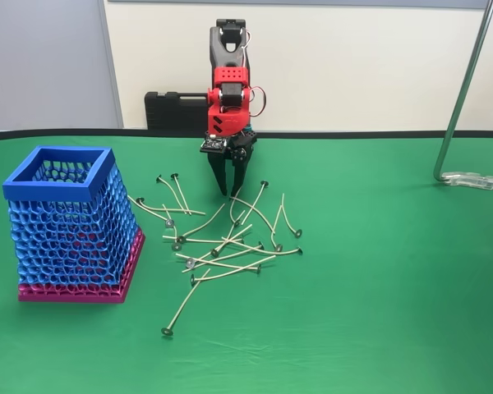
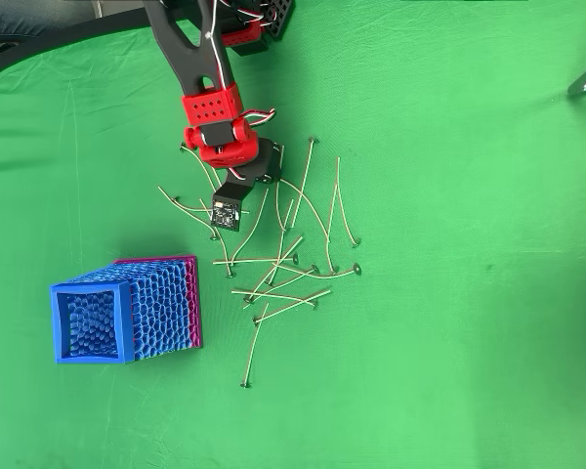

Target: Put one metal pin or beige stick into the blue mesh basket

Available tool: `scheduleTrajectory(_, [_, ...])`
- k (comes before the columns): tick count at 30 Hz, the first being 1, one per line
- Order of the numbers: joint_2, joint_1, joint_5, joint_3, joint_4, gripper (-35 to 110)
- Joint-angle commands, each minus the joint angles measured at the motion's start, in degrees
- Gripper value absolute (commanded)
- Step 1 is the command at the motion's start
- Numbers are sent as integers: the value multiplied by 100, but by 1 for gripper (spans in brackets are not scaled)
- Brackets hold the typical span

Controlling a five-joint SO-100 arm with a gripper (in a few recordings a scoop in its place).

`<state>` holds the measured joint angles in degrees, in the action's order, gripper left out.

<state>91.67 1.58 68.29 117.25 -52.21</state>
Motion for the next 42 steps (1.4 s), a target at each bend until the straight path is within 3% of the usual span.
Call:
scheduleTrajectory(1, [53,-26,35,-211,44,11])
scheduleTrajectory(14, [132,-18,167,149,457,1])
scheduleTrajectory(27, [202,9,62,70,466,1])
scheduleTrajectory(42, [255,-62,-26,62,422,15])
